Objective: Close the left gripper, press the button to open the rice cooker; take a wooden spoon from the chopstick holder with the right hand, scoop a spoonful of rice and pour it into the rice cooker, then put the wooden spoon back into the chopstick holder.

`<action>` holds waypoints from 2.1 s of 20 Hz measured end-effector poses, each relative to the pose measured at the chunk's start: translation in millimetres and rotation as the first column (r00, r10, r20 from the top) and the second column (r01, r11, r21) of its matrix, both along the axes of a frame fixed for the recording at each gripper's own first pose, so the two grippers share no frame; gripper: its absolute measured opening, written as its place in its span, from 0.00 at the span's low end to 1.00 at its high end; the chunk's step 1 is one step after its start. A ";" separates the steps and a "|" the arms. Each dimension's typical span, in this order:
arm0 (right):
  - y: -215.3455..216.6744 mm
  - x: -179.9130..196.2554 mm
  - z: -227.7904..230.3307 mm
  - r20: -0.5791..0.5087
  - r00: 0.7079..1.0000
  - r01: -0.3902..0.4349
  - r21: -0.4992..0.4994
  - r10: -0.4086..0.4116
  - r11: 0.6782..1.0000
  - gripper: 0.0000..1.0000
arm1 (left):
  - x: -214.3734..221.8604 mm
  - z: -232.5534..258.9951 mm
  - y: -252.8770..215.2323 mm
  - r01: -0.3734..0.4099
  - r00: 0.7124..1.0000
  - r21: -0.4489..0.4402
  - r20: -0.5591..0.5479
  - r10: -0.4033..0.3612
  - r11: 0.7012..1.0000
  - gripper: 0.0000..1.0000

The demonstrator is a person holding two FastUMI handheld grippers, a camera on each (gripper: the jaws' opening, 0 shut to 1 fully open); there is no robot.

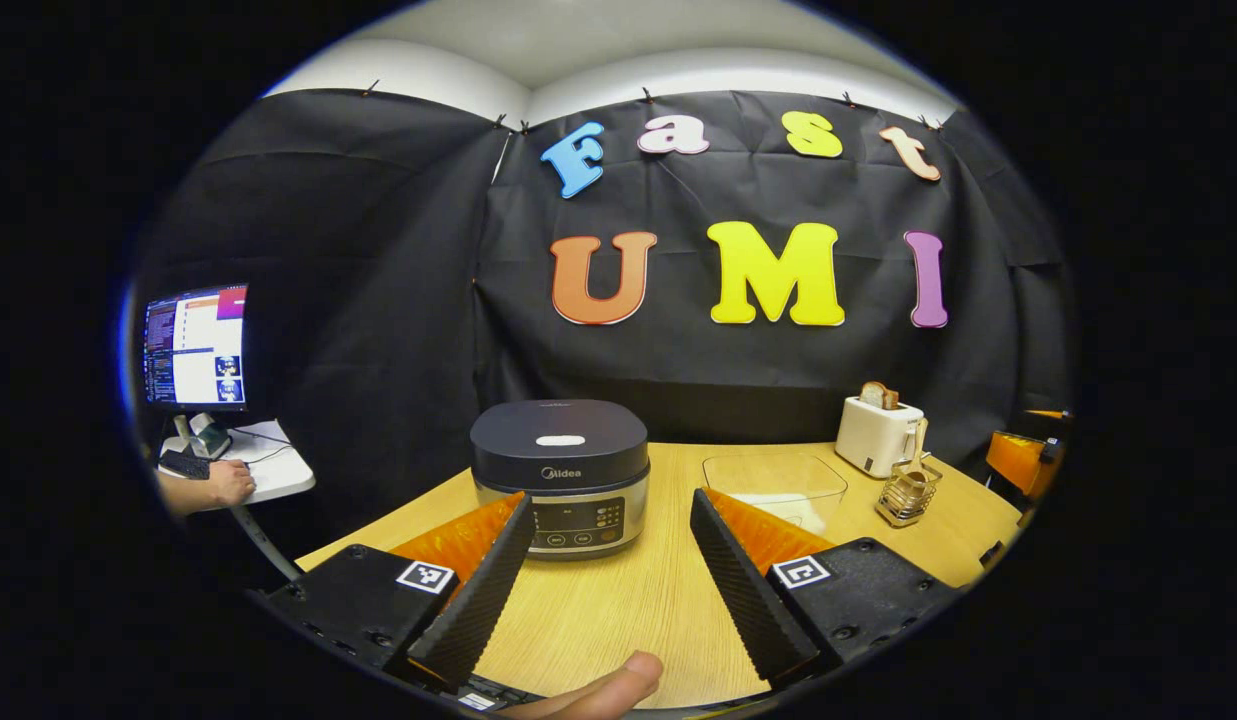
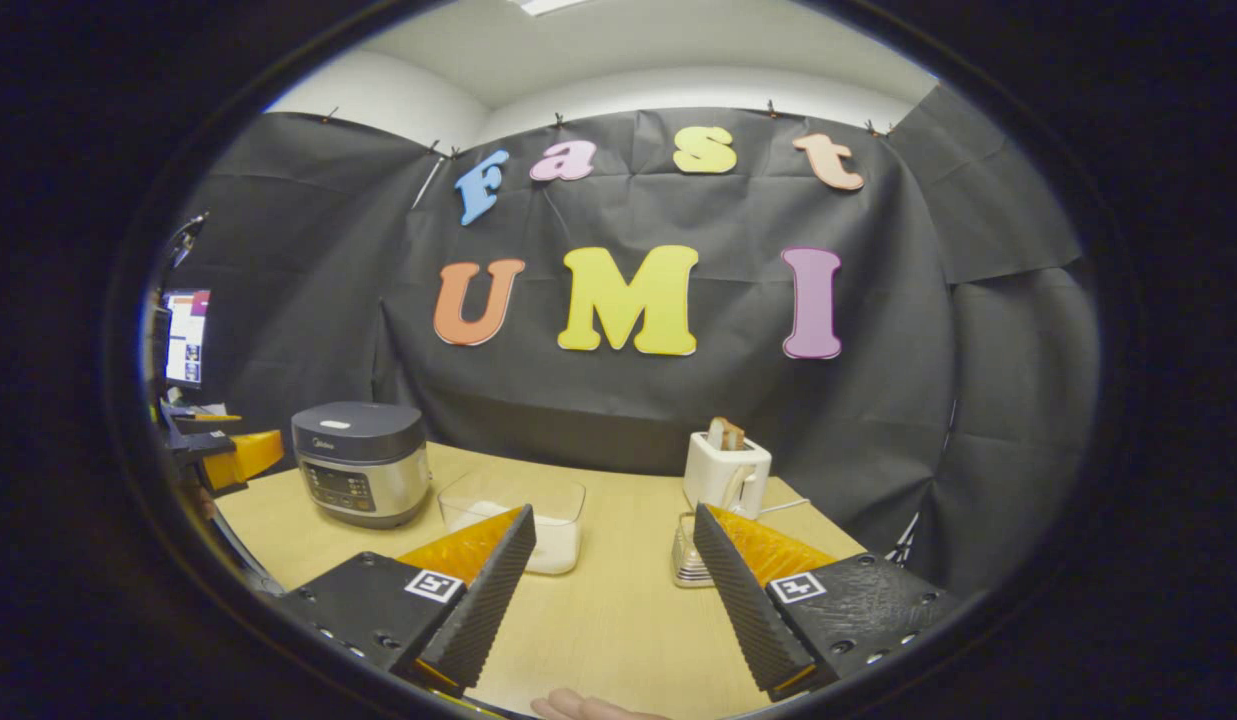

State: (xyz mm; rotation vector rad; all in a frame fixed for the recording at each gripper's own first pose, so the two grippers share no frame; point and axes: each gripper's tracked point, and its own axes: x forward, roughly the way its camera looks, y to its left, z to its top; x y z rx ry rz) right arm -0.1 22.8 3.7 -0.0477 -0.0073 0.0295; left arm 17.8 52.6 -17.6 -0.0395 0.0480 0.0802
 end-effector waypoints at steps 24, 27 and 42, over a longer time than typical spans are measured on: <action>-22.1 25.2 -43.3 -0.047 0.999 -0.020 -0.003 0.019 1.000 0.97 | 162.5 10.8 35.9 0.095 0.964 -0.078 -0.242 -0.111 0.992 0.03; -23.6 27.2 -50.3 -0.068 0.997 -0.028 0.010 0.029 1.000 0.97 | 180.4 -9.5 41.3 0.087 0.941 -0.107 -0.318 -0.117 0.990 0.03; -20.3 23.8 -59.9 -0.084 0.994 -0.063 0.030 0.065 0.998 0.95 | 184.8 -28.5 52.3 0.072 0.897 -0.091 -0.430 -0.104 0.993 0.03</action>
